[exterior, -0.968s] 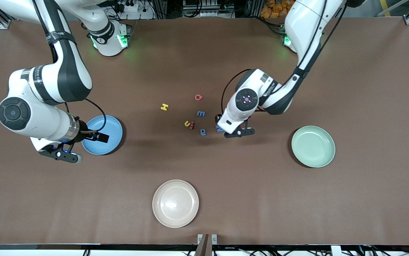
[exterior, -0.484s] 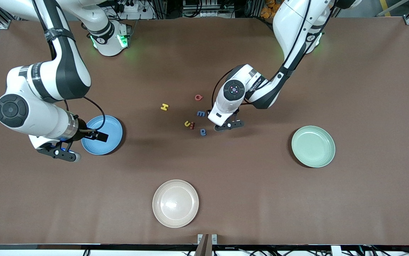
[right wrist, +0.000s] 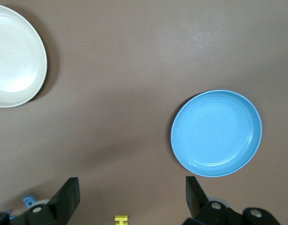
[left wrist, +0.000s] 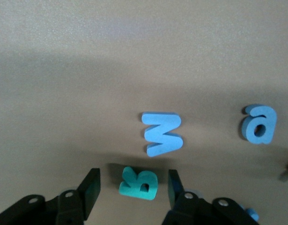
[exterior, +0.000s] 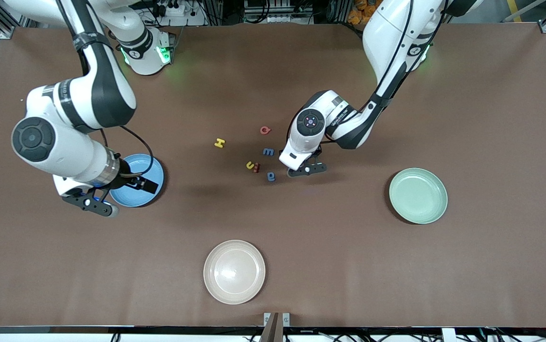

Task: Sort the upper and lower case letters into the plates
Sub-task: 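Grasp the teal R with the left gripper and lift it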

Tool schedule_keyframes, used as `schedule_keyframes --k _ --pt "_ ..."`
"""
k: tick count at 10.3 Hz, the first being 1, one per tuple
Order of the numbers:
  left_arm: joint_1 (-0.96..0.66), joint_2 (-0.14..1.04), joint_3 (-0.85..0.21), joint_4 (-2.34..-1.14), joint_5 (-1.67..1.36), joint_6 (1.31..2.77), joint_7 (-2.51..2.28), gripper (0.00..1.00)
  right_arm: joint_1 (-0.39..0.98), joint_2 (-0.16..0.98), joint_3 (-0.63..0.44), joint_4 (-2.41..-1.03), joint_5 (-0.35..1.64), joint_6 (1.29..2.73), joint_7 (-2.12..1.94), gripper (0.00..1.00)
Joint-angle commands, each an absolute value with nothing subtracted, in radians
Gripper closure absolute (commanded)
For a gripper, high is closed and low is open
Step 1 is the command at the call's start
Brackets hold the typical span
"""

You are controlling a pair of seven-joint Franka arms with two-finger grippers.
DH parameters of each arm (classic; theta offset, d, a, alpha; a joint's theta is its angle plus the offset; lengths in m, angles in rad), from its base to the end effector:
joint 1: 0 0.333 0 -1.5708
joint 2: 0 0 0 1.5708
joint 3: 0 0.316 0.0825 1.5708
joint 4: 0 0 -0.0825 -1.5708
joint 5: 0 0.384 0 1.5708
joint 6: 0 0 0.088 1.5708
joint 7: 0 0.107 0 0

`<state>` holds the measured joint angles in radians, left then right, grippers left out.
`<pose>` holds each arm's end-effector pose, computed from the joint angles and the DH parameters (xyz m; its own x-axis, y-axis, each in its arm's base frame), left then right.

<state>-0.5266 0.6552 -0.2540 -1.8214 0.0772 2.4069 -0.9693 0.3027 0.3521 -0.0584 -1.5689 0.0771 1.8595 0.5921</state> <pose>0.4637 -0.4456 0.1810 0.9784 0.1737 -0.1123 0.1772 -0.9839 0.0213 0.6347 0.1689 0.4351 0.9298 -0.3592 -0.0800 -0.3611 -0.9325 -0.0092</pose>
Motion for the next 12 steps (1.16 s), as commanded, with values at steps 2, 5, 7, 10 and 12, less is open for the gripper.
schedule_keyframes --k 2,5,7,10,12 --pt "-0.555 0.672 -0.250 -1.825 0.130 2.436 -1.048 0.35 0.367 0.389 -0.063 -1.572 0.077 1.928 0.741 0.00" --pt "-0.557 0.676 -0.249 -1.824 0.132 2.437 -1.052 0.47 0.370 0.391 -0.064 -1.583 0.074 1.919 0.750 0.00" --pt "-0.555 0.676 -0.249 -1.821 0.132 2.437 -1.049 0.60 0.370 0.390 -0.064 -1.580 0.074 1.919 0.765 0.00" --pt "-0.554 0.675 -0.247 -1.819 0.132 2.436 -1.045 0.80 0.383 0.391 -0.064 -1.578 0.074 1.930 0.845 0.00" --pt "-0.548 0.672 -0.245 -1.806 0.132 2.419 -1.034 0.87 0.391 0.393 -0.064 -1.578 0.074 1.930 0.880 0.00"
